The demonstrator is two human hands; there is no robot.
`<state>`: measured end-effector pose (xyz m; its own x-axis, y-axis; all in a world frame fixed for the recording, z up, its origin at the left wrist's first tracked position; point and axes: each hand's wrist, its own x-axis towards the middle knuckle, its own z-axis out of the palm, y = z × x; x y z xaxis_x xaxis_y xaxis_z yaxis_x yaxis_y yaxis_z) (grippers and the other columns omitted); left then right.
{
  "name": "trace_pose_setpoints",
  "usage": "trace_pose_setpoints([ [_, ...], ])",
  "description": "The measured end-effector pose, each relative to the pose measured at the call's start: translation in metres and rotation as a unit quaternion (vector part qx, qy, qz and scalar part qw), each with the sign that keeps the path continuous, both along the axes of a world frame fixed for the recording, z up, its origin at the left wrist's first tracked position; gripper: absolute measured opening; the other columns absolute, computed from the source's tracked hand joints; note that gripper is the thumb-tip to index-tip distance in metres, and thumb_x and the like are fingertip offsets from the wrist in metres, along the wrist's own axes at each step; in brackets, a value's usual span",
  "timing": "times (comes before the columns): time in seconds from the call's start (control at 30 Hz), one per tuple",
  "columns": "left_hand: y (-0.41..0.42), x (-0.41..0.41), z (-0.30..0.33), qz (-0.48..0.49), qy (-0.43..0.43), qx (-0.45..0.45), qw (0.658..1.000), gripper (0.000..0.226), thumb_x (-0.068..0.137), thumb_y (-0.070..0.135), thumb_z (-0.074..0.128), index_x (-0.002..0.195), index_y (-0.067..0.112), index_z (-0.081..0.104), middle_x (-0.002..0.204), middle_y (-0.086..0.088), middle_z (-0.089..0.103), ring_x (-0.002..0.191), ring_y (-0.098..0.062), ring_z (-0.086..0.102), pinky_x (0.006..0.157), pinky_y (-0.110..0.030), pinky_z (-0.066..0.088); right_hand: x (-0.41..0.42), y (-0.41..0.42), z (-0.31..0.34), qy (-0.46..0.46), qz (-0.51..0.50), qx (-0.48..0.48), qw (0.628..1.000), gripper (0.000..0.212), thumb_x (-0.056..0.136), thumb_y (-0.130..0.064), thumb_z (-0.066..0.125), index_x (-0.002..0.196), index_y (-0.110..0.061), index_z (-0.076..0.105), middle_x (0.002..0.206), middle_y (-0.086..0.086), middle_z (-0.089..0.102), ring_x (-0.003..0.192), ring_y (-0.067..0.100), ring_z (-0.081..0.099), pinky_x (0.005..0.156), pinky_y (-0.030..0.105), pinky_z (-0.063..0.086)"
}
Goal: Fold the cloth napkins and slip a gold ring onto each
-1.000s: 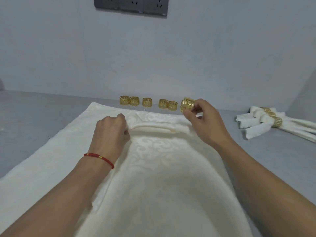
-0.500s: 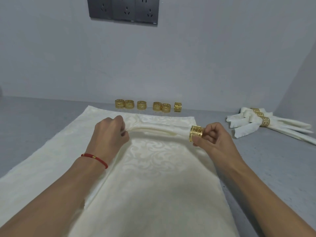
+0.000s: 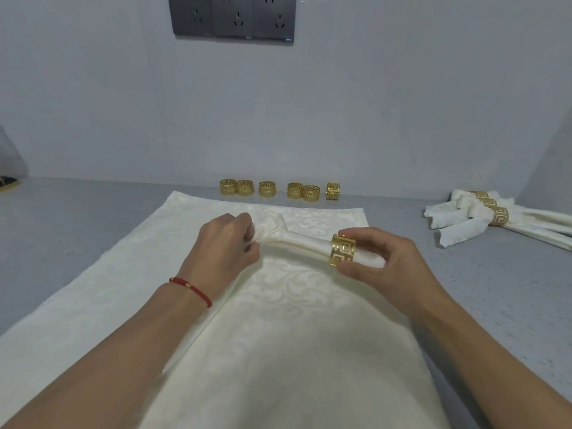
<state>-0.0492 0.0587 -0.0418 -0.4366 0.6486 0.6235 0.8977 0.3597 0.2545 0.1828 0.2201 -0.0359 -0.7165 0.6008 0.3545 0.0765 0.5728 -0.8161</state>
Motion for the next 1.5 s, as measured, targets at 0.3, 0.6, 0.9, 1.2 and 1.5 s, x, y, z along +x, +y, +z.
trace_pose_setpoints([
  [0.3,0.003,0.008,-0.002,-0.052,0.028,-0.012,0.998,0.035,0.067,0.006,0.077,0.069,0.018,0.044,0.062,0.005,0.042,0.056,-0.022,0.041,0.054,-0.028,0.031,-0.008,-0.024,0.011,-0.125,-0.051,0.304,0.943,0.045,0.084,-0.041,0.081,0.125,-0.027,0.068,0.117,-0.012,0.068,0.107,0.001,0.031,0.099,0.019,0.018],
  [0.6,0.011,0.031,-0.003,-0.074,0.055,0.019,0.996,0.029,0.062,0.003,0.078,0.068,0.012,0.051,0.062,0.0,0.051,0.057,-0.02,0.043,0.047,-0.032,0.039,-0.024,-0.035,0.002,-0.132,-0.088,0.245,0.956,0.052,0.093,-0.059,0.059,0.139,-0.035,0.051,0.125,-0.014,0.066,0.116,0.015,0.053,0.09,0.026,0.034],
  [0.9,0.011,0.031,-0.005,-0.058,0.054,0.038,0.996,0.032,0.059,0.001,0.08,0.067,0.01,0.051,0.059,-0.001,0.05,0.055,-0.022,0.045,0.05,-0.028,0.031,-0.029,-0.035,-0.003,-0.058,-0.042,0.086,0.994,0.035,0.091,-0.05,0.068,0.121,-0.045,0.051,0.121,-0.027,0.064,0.097,-0.01,0.059,0.079,0.008,0.039],
  [1.2,0.011,0.04,-0.004,-0.08,0.041,0.033,0.995,0.032,0.06,0.001,0.081,0.067,0.011,0.051,0.059,0.0,0.051,0.056,-0.02,0.045,0.049,-0.023,0.029,-0.029,-0.035,-0.003,-0.022,-0.051,0.057,0.997,0.032,0.086,-0.045,0.076,0.11,-0.039,0.056,0.108,-0.024,0.068,0.097,-0.004,0.063,0.078,0.01,0.044],
  [1.5,0.01,0.041,-0.004,-0.086,0.048,0.085,0.991,0.026,0.061,-0.002,0.079,0.071,0.008,0.058,0.067,0.001,0.055,0.069,-0.015,0.045,0.061,-0.027,0.038,-0.025,-0.037,0.008,0.024,-0.111,0.043,0.993,0.022,0.079,-0.044,0.082,0.081,-0.03,0.065,0.076,-0.012,0.064,0.07,-0.002,0.056,0.06,0.009,0.039],
])
